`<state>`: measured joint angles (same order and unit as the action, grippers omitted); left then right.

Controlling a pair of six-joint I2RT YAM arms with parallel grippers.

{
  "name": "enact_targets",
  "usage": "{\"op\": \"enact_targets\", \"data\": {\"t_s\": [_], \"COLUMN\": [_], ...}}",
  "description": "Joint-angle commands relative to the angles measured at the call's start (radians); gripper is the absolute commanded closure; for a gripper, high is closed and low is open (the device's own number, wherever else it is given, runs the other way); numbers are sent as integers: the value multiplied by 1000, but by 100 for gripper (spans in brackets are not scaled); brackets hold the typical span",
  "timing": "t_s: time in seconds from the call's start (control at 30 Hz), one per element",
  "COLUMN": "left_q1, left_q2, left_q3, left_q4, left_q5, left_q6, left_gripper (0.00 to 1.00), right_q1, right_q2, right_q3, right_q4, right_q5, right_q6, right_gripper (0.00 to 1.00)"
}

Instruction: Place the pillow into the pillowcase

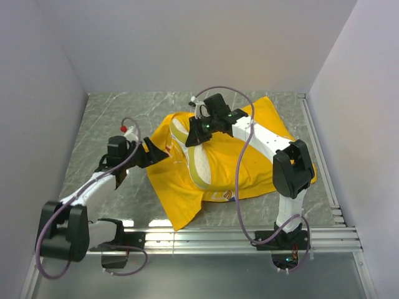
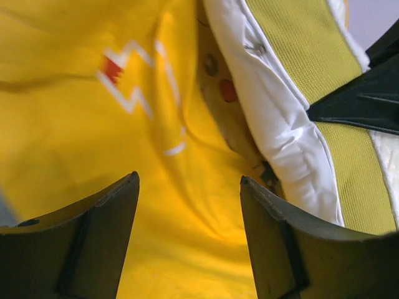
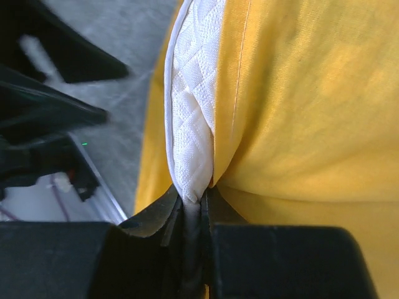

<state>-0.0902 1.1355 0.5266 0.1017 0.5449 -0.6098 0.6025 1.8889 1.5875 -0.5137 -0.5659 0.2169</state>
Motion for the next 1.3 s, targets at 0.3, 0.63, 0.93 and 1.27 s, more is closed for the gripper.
{"op": "enact_targets", "data": {"t_s": [0.3, 0.63, 0.93, 1.27], "left_q1": [-287, -378, -399, -358], "left_q2": [259, 412, 680, 730], "left_q3": [53, 122, 350, 381], "left_q4": [352, 161, -98, -232], "left_q5": [-215, -482, -563, -625], "left_q6": [-271, -231, -182, -62], "left_gripper": [32, 27, 29, 66], "right_q1": [-7, -4, 11, -44], "right_q2": [-39, -48, -62, -139], "right_q3": [-38, -87, -165, -282], "right_q4": [254, 377, 562, 635], "right_q5": [-307, -319, -382, -399], "right_q6": [223, 381, 570, 647], "right_gripper": [100, 100, 100, 100]}}
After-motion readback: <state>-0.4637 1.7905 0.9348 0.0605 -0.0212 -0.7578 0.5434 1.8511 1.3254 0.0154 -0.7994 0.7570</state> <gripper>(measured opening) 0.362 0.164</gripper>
